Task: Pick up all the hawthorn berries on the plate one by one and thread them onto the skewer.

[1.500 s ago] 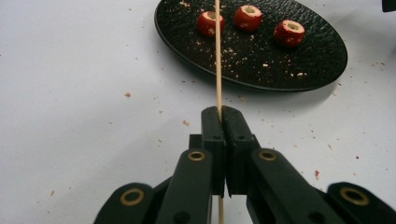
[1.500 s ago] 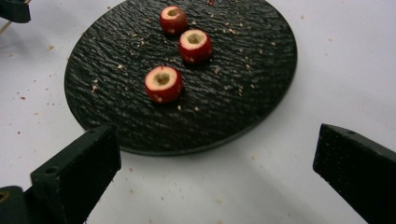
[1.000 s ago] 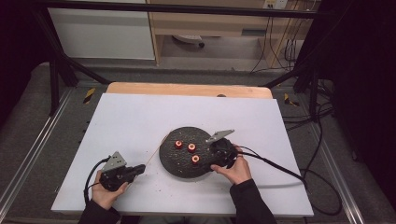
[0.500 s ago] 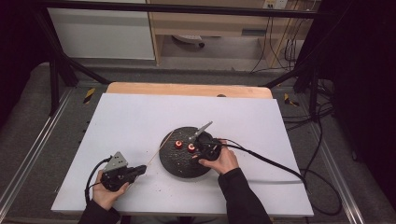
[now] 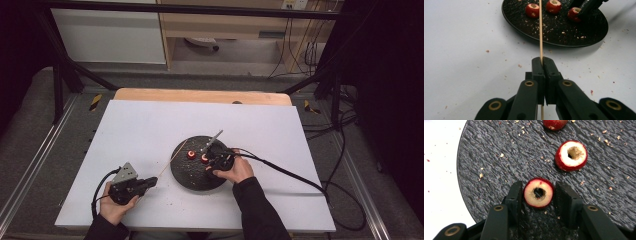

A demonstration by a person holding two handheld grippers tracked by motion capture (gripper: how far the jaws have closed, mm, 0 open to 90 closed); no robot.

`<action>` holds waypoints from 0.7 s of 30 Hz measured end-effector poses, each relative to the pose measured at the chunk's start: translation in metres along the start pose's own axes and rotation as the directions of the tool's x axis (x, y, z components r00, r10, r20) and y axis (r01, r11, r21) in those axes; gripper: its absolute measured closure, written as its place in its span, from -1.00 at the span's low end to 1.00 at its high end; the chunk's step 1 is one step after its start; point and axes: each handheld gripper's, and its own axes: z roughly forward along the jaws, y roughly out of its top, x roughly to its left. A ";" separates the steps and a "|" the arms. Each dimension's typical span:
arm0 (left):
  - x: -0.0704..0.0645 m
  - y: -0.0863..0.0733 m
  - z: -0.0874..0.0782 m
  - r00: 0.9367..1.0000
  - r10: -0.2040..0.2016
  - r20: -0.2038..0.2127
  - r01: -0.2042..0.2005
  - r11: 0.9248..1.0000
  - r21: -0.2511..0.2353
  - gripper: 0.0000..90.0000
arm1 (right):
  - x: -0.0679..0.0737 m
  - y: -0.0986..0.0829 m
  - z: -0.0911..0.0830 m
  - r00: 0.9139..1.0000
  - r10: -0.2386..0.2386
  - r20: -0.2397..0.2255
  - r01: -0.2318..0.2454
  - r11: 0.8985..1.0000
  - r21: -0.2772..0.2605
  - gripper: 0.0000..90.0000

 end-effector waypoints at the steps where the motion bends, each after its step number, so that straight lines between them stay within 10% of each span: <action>1: 0.000 0.000 0.000 1.000 0.001 0.000 -0.001 1.000 0.001 0.96 | 0.000 0.000 0.000 1.000 0.002 -0.003 -0.002 1.000 0.003 0.32; 21: -0.004 0.001 0.000 1.000 0.008 0.004 -0.008 1.000 -0.010 0.96 | -0.002 0.000 -0.020 0.991 0.128 -0.038 -0.131 0.987 -0.095 0.35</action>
